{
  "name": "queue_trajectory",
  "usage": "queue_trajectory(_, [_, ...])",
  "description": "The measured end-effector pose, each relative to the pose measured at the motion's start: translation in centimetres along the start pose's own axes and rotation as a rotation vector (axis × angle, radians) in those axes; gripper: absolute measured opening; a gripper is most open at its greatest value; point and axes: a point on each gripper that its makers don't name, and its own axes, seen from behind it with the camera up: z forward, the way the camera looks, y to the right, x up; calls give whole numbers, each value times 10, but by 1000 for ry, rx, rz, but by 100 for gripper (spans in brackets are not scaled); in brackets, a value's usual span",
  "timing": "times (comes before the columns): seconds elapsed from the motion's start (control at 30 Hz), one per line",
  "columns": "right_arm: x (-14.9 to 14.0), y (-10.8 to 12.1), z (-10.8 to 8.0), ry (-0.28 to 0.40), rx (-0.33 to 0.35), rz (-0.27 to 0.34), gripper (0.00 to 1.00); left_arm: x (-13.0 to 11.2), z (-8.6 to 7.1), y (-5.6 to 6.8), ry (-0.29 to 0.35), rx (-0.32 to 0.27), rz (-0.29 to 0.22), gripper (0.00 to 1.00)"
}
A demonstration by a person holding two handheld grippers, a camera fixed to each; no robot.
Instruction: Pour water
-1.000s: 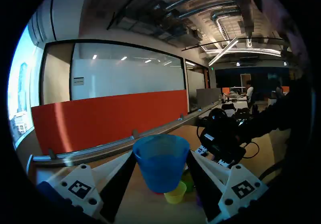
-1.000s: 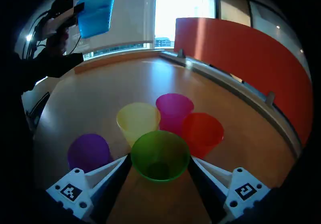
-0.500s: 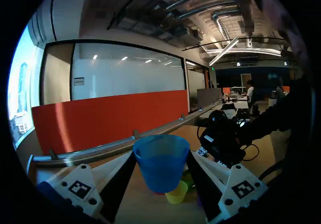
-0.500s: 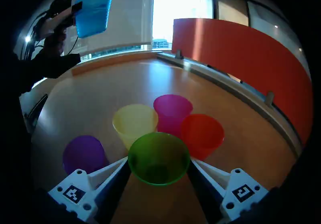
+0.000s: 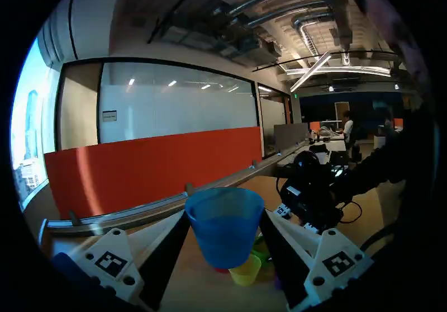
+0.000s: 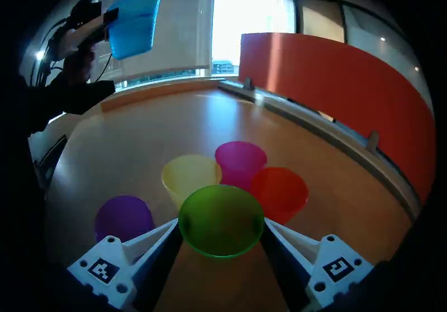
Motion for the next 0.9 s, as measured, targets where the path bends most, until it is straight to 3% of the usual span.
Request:
queue_trajectory(0.37, [24, -6, -22, 60, -17, -24, 91, 5, -1, 5, 1, -1, 4, 85])
queue_trajectory(0.9, [55, -13, -56, 184, -52, -12, 91, 19, -8, 12, -1, 12, 7, 85])
